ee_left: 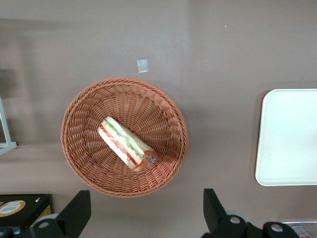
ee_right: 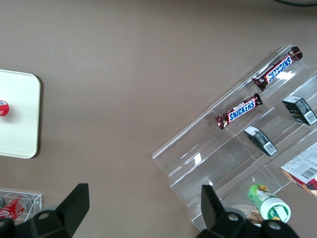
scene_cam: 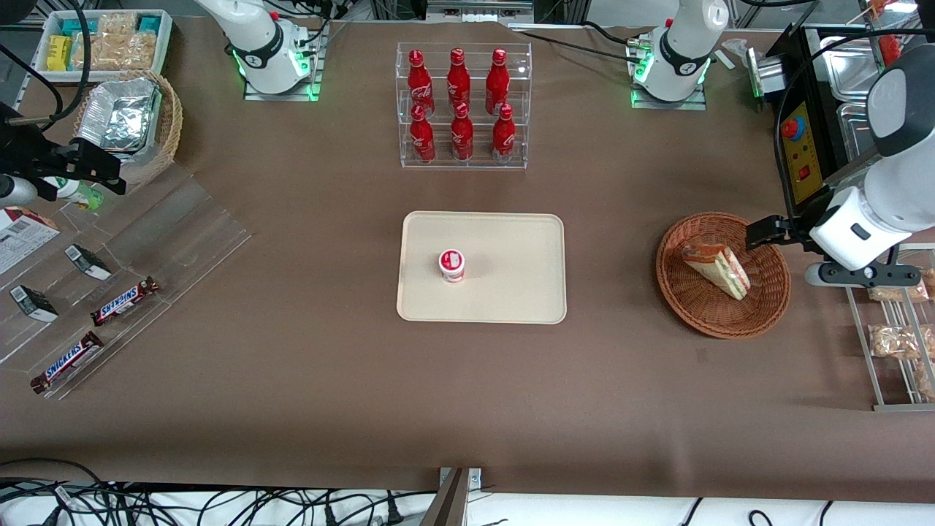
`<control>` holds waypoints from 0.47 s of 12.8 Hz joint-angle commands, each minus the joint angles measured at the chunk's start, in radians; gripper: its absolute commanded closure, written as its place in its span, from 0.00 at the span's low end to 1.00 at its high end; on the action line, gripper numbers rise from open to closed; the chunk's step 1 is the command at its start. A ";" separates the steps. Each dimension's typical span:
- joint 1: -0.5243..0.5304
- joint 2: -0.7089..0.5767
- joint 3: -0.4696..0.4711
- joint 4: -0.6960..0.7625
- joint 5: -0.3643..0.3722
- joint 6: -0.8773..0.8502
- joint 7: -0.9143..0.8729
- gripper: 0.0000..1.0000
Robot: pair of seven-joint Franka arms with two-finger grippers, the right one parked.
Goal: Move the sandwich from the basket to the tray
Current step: 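Lower the open left gripper over the wrapped sandwich in the basket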
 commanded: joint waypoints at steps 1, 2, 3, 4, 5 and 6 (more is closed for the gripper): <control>0.008 0.036 -0.003 0.052 -0.013 -0.036 0.028 0.00; 0.009 0.038 -0.002 0.056 -0.013 -0.036 0.027 0.00; 0.009 0.039 0.001 0.056 -0.013 -0.036 0.027 0.00; 0.011 0.041 0.006 0.056 -0.014 -0.036 0.027 0.00; 0.020 0.056 0.006 0.056 -0.013 -0.036 0.028 0.00; 0.026 0.071 0.006 0.046 -0.013 -0.036 0.021 0.00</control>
